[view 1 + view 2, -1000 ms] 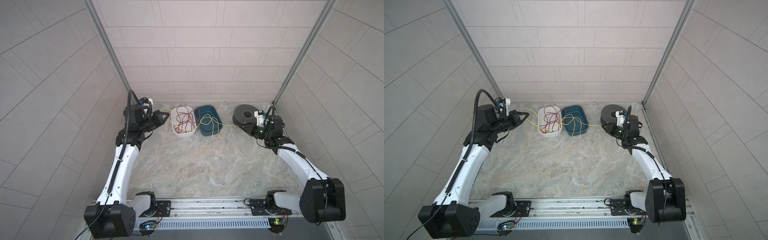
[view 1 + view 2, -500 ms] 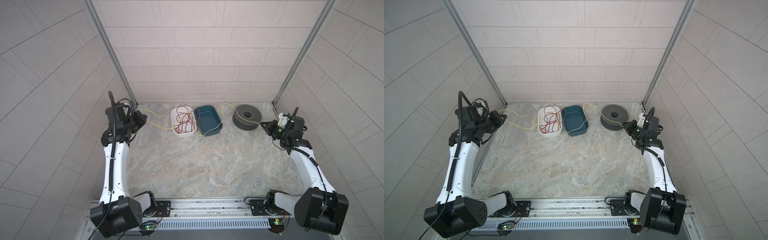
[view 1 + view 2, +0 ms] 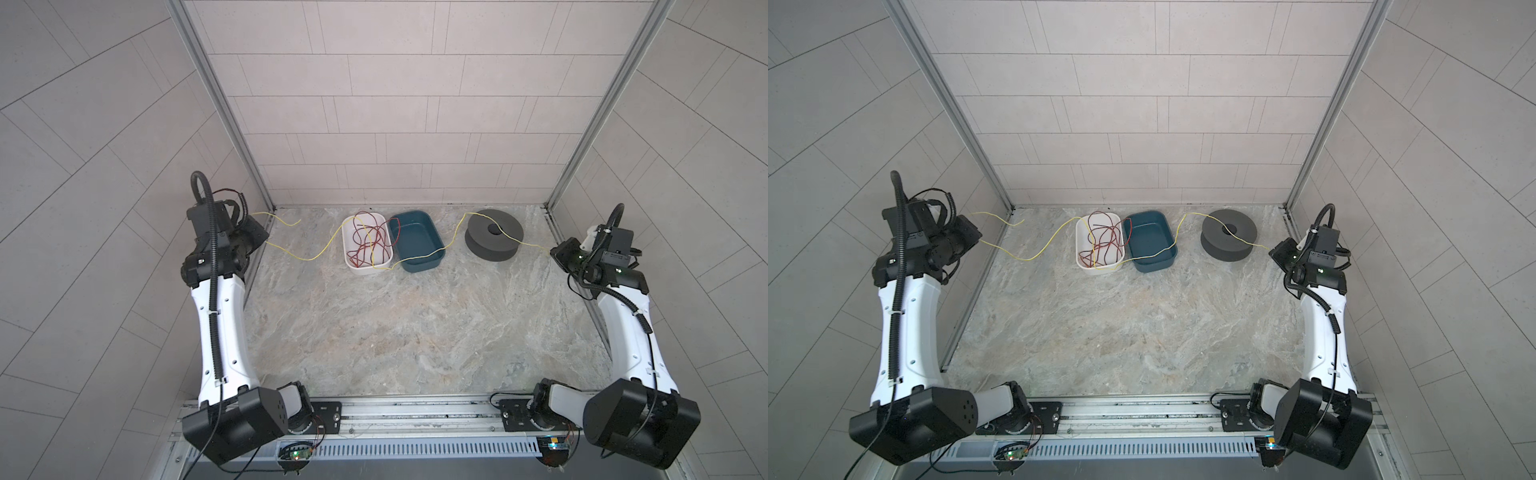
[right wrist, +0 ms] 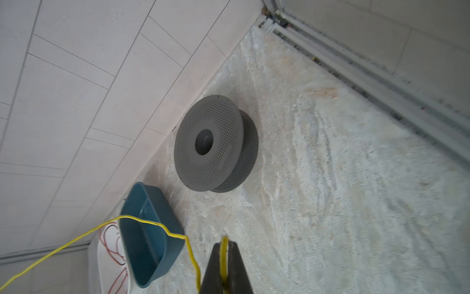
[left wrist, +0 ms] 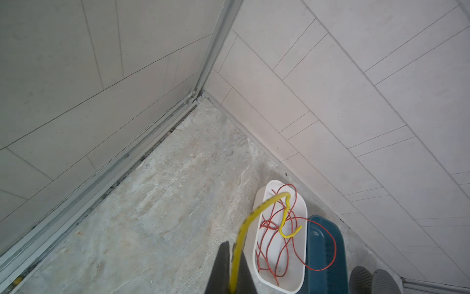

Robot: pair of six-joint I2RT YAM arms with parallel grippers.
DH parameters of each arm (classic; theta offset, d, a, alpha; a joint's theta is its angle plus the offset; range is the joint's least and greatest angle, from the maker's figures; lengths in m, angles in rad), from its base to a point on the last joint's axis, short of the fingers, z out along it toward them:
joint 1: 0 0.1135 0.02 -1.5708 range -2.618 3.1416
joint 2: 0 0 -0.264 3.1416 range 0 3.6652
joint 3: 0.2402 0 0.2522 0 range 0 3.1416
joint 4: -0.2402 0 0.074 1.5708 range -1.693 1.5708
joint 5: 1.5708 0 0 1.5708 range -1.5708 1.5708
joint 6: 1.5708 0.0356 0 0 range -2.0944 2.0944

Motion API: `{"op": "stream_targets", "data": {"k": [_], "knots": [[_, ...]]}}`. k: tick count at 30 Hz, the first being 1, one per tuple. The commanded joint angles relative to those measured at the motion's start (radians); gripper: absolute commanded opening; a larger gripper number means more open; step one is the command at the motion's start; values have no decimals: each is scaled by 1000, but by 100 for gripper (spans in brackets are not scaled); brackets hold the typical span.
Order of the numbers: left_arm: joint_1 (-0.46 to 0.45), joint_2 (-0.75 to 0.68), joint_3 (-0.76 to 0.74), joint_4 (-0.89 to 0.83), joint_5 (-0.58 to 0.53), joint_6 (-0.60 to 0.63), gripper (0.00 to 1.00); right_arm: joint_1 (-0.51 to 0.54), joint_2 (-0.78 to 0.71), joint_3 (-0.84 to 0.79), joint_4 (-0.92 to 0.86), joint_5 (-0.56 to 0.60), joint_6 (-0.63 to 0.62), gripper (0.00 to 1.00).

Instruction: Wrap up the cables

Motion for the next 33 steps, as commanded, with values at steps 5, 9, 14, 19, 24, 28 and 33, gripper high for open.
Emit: {"op": "stream_targets", "data": {"k": [5,9,14,19,24,28,33], "knots": [[13,55,126,-109,-248,79,0,-10,79,127,-210,312,-164,0],[12,69,128,-115,-269,79,0,-11,179,248,-320,400,-182,0],[12,57,100,-79,-172,85,0,-9,184,257,-332,351,-179,0],[-39,-2,23,34,-1,81,0,27,74,58,-146,200,-185,0],[-124,-54,9,68,61,87,0,71,28,-55,-85,226,-185,0],[-169,-90,-50,123,153,8,0,71,69,-56,-74,185,-186,1],[-249,-112,-139,179,213,-43,0,71,86,-49,-91,222,-176,9]]}}
